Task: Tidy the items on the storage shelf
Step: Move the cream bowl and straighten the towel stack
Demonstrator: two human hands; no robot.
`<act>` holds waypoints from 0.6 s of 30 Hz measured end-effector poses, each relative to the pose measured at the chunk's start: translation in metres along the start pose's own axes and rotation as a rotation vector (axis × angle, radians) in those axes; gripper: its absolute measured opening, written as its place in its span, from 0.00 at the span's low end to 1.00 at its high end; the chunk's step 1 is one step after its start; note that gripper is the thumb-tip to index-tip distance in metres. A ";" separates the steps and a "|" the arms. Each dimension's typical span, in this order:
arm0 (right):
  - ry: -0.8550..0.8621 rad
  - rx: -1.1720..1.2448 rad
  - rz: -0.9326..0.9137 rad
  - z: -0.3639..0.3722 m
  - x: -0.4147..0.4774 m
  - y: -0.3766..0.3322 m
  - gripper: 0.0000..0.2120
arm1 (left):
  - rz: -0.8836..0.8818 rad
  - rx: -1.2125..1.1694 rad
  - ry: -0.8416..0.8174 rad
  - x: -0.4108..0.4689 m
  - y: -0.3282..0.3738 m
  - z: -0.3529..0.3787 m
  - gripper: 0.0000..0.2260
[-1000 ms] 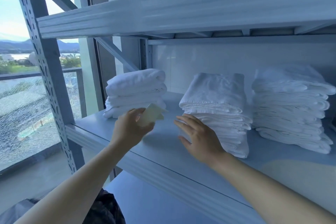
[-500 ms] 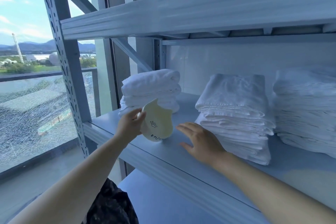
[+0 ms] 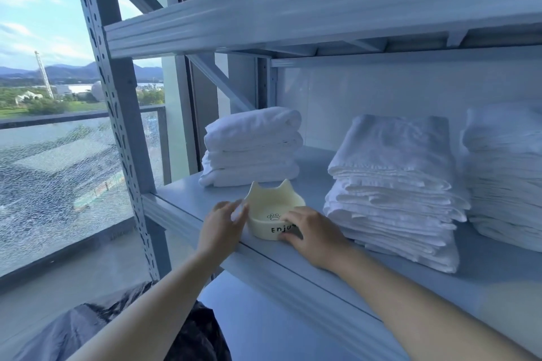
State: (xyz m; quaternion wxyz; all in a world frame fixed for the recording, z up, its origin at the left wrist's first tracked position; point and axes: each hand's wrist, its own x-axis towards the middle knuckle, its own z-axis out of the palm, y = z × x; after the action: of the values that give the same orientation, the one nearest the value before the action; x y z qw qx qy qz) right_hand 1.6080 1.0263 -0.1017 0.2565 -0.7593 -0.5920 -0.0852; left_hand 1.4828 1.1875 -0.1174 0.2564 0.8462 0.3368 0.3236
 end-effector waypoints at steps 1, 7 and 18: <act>0.005 0.017 0.001 0.001 0.000 0.001 0.12 | 0.057 0.007 0.051 -0.003 0.000 0.002 0.17; 0.074 0.079 -0.048 0.002 -0.002 0.002 0.18 | 0.471 -0.030 0.027 -0.026 -0.005 0.008 0.11; 0.137 0.112 -0.084 0.008 0.001 0.004 0.16 | 0.222 0.192 0.273 -0.039 0.025 0.022 0.09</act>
State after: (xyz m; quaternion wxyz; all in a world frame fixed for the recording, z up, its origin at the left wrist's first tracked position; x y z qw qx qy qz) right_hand 1.6107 1.0304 -0.1096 0.3347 -0.7106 -0.6082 -0.1145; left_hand 1.4867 1.1384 -0.1301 0.0891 0.8471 0.3023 0.4279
